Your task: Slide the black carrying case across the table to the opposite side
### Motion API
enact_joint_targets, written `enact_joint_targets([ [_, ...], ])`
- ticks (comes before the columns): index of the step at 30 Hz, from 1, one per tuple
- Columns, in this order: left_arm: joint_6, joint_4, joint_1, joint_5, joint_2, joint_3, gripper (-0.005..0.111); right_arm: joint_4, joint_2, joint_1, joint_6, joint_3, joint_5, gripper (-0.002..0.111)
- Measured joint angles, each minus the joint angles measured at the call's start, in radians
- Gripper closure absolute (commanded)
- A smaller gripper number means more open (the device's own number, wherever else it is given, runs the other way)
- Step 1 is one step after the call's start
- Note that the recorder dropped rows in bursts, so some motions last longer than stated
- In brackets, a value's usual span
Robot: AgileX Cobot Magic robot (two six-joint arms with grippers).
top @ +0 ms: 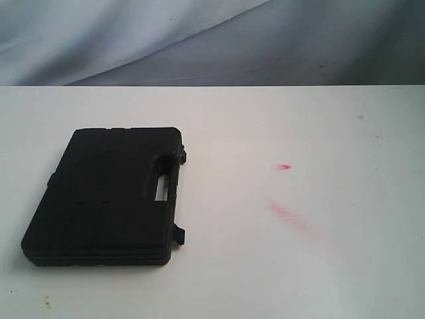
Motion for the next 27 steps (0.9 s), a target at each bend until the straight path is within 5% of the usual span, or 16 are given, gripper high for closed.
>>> enact_joint_targets([
  [19, 0.019, -0.089, 0.000, 0.304, -0.002, -0.292, 0.106, 0.000, 0.000, 0.000, 0.000, 0.000, 0.000, 0.108],
  [27, 0.358, -0.378, -0.022, 0.445, 0.077, -0.379, 0.107, 0.000, 0.000, 0.000, 0.000, 0.000, 0.000, 0.108],
])
